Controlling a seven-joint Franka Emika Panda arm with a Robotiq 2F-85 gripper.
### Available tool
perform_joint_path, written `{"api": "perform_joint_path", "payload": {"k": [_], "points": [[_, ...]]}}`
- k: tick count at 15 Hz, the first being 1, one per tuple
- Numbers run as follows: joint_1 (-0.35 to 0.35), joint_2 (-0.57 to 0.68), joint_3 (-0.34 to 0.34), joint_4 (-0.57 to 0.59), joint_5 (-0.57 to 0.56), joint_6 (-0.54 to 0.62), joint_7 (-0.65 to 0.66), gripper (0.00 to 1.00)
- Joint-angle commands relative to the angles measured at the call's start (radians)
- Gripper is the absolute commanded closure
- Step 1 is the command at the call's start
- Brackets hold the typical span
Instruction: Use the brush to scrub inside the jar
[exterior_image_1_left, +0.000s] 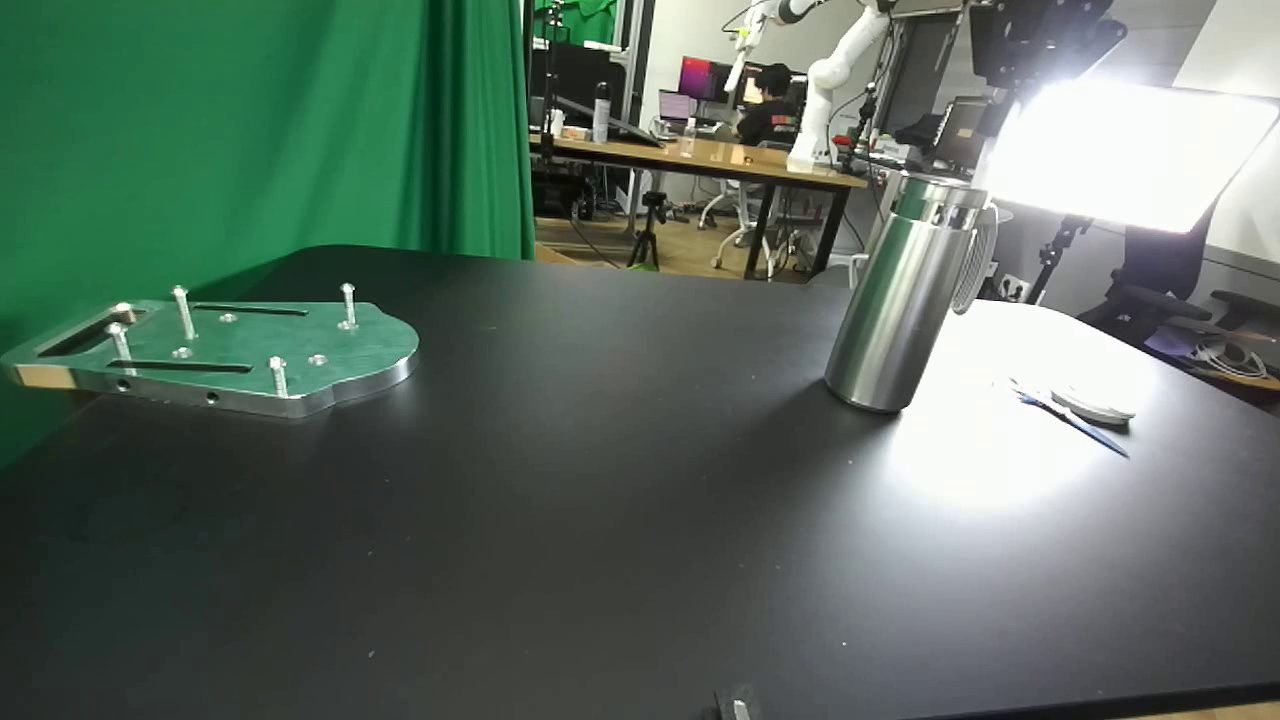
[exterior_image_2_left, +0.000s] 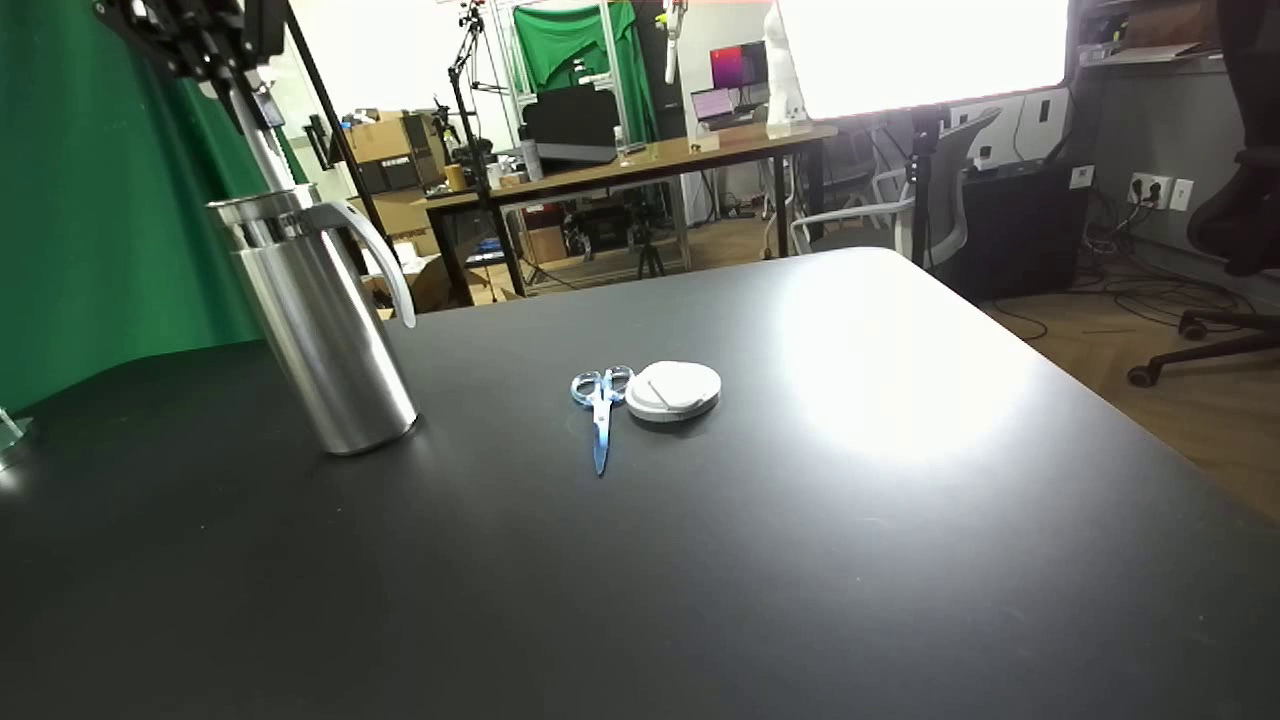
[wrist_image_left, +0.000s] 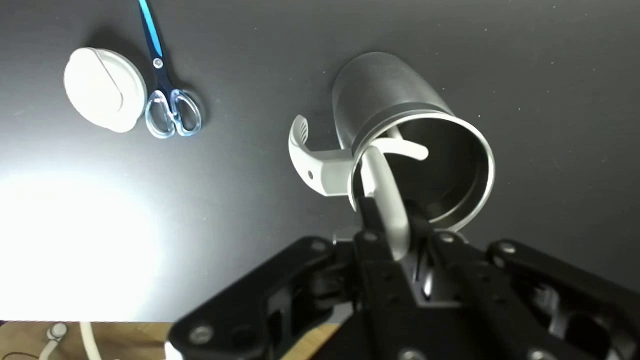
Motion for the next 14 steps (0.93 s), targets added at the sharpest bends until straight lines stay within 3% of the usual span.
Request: {"api": "perform_joint_path", "payload": {"k": [1,9,14], "points": [[0.008,-0.063,0.006,0.016,0.004,-0.046,0.013,0.96],[0.027,-0.246,0.029,0.049,0.0,-0.116,0.021,0.96],[0.022,-0.247,0.029,0.042,-0.007,-0.095,0.033,0.96]]}}
